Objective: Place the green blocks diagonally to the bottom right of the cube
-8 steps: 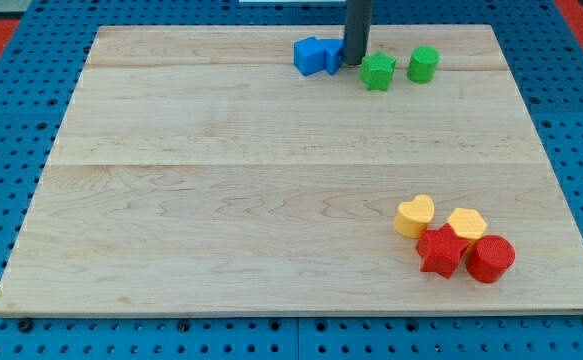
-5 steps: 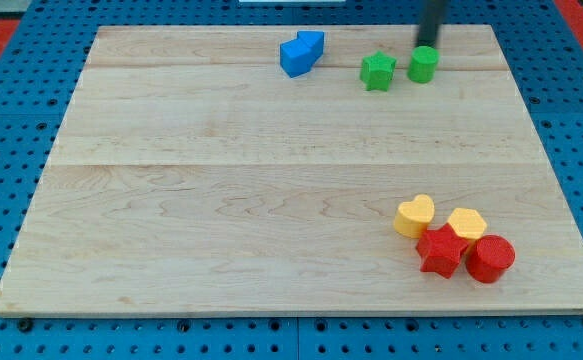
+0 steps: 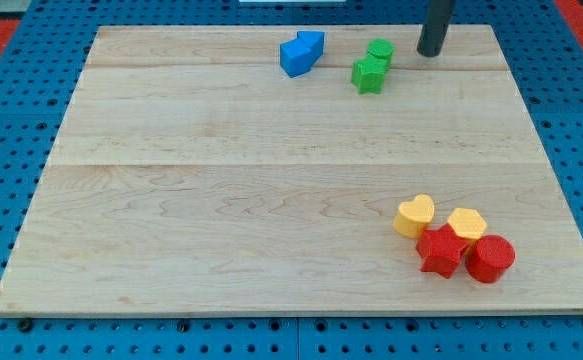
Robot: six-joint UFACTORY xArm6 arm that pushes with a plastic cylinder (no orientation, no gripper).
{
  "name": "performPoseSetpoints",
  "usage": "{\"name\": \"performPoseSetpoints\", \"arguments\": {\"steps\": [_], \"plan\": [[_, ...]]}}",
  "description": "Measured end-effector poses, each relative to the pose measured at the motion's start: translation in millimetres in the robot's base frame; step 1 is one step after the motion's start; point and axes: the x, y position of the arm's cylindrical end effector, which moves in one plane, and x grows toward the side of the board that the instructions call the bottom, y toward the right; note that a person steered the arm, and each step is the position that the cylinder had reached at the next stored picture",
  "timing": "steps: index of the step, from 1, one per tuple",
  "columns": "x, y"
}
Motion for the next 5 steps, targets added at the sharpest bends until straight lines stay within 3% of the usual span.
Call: {"name": "performPoseSetpoints", "arguments": {"steps": [1, 2, 3, 4, 5], "plan": [[13.7, -55.8], [61.1, -98.1], [64.6, -54.8], [146.7, 9.3], [255.8, 57.9]]}}
